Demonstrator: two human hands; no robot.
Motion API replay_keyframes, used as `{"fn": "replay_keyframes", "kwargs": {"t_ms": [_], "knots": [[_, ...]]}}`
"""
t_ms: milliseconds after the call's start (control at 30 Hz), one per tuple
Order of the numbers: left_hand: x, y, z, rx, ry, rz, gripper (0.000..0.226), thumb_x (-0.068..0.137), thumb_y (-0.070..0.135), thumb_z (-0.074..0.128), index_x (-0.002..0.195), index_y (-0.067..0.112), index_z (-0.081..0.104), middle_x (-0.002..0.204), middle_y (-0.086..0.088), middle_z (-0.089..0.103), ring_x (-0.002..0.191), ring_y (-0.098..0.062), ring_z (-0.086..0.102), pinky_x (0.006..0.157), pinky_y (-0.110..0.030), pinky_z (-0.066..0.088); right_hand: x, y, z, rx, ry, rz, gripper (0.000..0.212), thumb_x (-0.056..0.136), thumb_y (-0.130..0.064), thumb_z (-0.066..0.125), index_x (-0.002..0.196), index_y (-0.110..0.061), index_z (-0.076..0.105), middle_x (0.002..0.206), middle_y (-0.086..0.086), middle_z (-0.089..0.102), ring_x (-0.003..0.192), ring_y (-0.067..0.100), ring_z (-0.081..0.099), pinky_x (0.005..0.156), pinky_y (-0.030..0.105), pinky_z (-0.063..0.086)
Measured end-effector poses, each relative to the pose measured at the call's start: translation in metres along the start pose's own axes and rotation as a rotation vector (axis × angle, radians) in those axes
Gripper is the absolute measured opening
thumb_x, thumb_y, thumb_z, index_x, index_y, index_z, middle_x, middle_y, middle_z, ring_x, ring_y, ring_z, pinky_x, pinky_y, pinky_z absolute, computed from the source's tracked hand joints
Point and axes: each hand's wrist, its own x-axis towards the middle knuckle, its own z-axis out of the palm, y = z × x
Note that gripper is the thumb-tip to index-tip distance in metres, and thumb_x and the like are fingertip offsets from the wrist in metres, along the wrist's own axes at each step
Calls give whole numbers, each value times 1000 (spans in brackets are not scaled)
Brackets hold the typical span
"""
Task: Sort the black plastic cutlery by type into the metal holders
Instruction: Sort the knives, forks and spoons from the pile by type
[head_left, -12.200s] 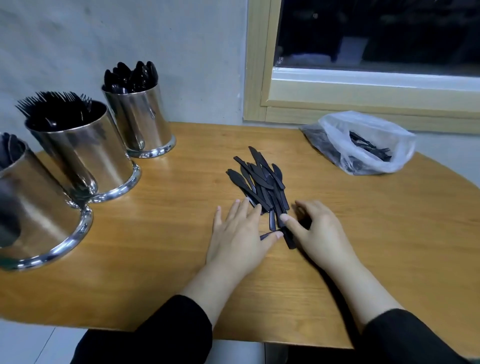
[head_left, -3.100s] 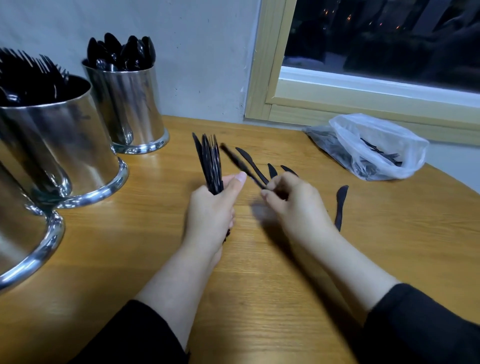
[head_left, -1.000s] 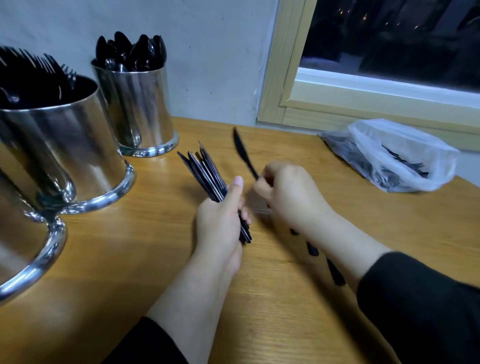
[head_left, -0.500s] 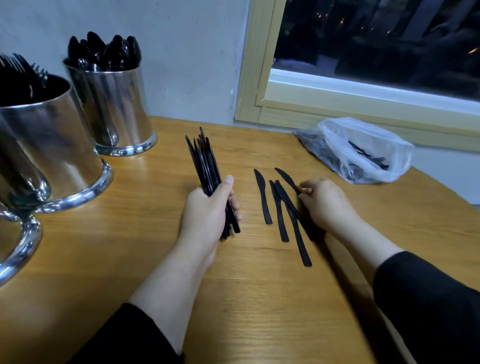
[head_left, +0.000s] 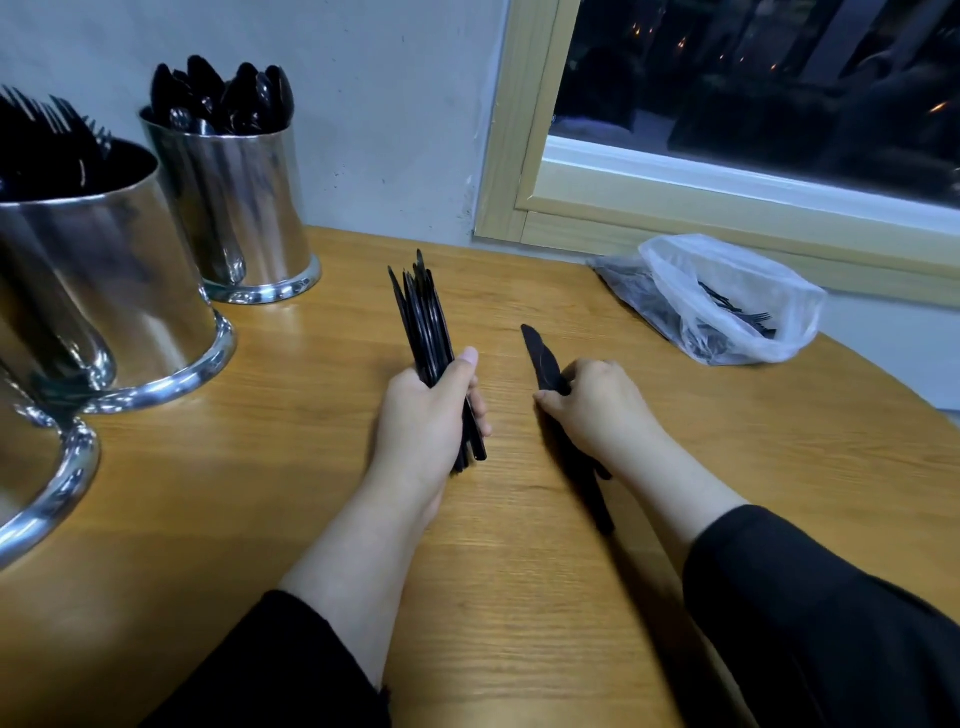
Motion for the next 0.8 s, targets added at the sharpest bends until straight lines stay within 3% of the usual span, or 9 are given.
{"fn": "replay_keyframes", "kwargs": {"t_ms": [133,267,367,633,800], "knots": [[1,0,0,-9,-17,-4,31,103,35,60,84,10,62,67,-3,61,55,-16,61,56,-28,52,12,-10,-11,34,-65,34,29,88,-27,72,110,-9,65,94,7,66,85,24,64,62,31,49],[1,2,1,-22,-17,-19,30,102,34,61,84,10,62,65,-2,60,53,-16,59,51,-23,50,23,-20,-16,10,-135,50,30,83,-27,76,104,-9,66,90,7,67,80,23,64,56,29,46],[0,3,0,-27,-18,-20,30,102,34,61,84,10,62,64,-1,60,53,-16,59,54,-26,50,29,-25,-13,-35,-131,29,28,84,-33,76,91,-10,62,84,5,65,69,19,58,51,28,40],[-1,2,0,-23,-22,-9,31,102,35,61,83,11,62,65,-1,61,54,-16,59,60,-32,51,38,-22,-11,-177,-80,-73,24,94,-30,66,83,-12,55,79,3,59,67,16,55,50,28,39],[-1,3,1,-8,-18,-13,31,102,37,60,83,12,62,64,1,62,55,-15,60,63,-32,52,41,-16,-11,-119,-111,-84,29,89,-37,71,98,-12,59,84,2,61,76,18,59,56,29,45]]}}
